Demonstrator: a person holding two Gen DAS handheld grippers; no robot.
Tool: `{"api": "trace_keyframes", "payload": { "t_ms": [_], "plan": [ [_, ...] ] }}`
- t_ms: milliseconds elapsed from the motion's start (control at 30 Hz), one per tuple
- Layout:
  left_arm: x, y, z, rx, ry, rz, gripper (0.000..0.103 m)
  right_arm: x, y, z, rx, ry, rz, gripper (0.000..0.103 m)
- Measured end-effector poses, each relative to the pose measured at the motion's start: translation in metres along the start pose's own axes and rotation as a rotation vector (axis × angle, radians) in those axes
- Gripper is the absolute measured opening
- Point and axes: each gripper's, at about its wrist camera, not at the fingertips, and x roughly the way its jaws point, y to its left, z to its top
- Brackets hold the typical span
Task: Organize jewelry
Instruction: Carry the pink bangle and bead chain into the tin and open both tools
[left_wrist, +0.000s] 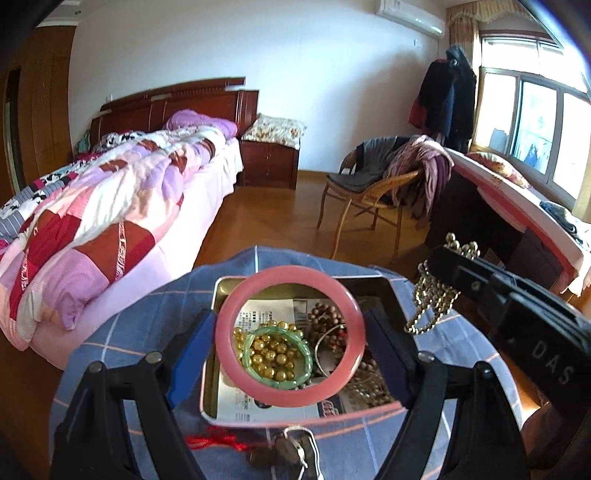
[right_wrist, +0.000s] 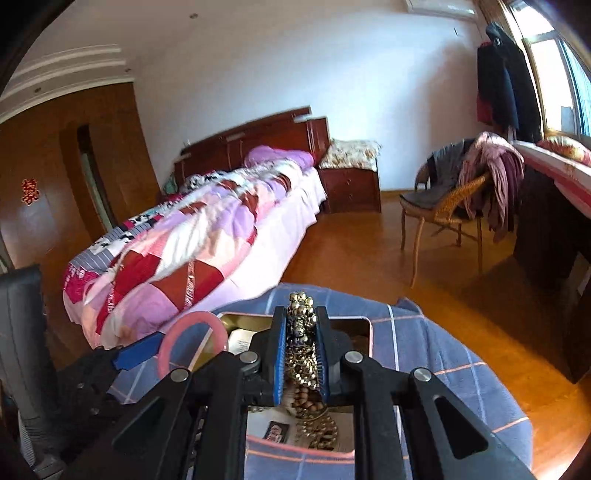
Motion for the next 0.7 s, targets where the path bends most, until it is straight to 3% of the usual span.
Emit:
{"api": "trace_keyframes", "payload": {
  "t_ms": [500, 567, 633, 700],
  "plan": [
    [0.052, -0.01, -0.014, 0.013, 0.137, 0.037, 0.083, 0.069, -0.027, -0.027, 0.078, 0.169, 0.025, 0.016],
    [0.056, -0.013, -0.017, 0.024, 0.163, 0.038, 0.083, 0.074, -0.028, -0.03, 0.087, 0.211, 0.042, 0.03],
    [0.061, -0.014, -0.018, 0.033, 0.191, 0.055, 0.083, 0.076, -0.029, -0.031, 0.102, 0.245, 0.054, 0.071],
    [0.063, -0.014, -0.019, 0.031, 0.212, 0.08, 0.084, 0.069, -0.031, -0.031, 0.12, 0.229, 0.075, 0.076]
  ]
}}
